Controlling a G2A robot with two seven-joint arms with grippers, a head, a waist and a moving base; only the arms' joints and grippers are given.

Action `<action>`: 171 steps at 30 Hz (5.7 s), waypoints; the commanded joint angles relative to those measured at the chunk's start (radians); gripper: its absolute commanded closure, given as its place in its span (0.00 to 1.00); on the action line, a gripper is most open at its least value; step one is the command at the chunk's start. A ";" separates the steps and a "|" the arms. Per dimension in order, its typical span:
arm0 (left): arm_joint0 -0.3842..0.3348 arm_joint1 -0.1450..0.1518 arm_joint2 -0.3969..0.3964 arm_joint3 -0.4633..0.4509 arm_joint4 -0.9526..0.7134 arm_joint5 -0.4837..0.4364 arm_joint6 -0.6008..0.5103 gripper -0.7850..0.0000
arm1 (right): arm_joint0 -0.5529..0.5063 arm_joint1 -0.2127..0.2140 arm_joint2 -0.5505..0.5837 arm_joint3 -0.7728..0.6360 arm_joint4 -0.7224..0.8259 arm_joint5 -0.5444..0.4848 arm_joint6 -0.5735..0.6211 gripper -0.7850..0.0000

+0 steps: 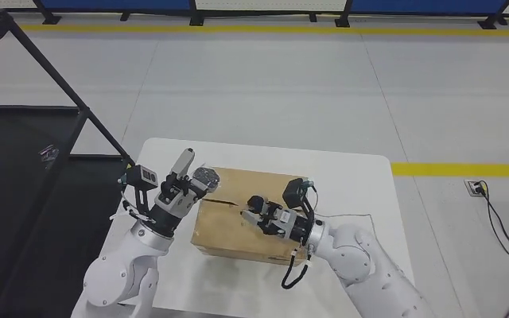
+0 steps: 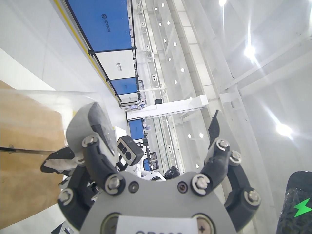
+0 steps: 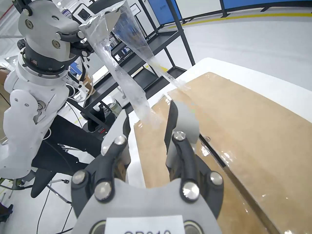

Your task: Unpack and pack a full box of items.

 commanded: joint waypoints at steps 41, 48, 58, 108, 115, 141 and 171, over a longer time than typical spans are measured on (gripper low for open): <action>0.052 0.019 -0.062 0.112 0.147 -0.063 0.026 0.00 | -0.060 0.059 0.180 -0.184 0.426 -0.148 0.262 1.00; 0.063 0.023 -0.086 0.180 0.170 -0.073 0.031 0.00 | -0.053 0.066 0.182 -0.196 0.474 -0.153 0.289 1.00; 0.069 0.029 -0.105 0.267 0.201 -0.096 0.030 0.00 | -0.012 0.066 0.141 -0.215 0.489 -0.092 0.308 1.00; -0.032 0.055 -0.001 0.409 0.618 -0.109 -0.029 1.00 | -0.006 0.085 0.147 -0.160 0.588 -0.101 0.342 1.00; -0.002 0.058 -0.019 0.386 0.596 -0.143 -0.018 1.00 | 0.009 0.089 0.156 -0.128 0.642 -0.102 0.357 1.00; 0.096 0.050 -0.021 0.353 0.445 -0.212 0.091 1.00 | 0.011 0.115 0.229 0.007 0.783 -0.164 0.417 1.00; 0.133 0.022 0.041 0.351 0.355 -0.241 0.267 1.00 | 0.092 0.108 0.161 0.116 0.615 -0.357 0.301 1.00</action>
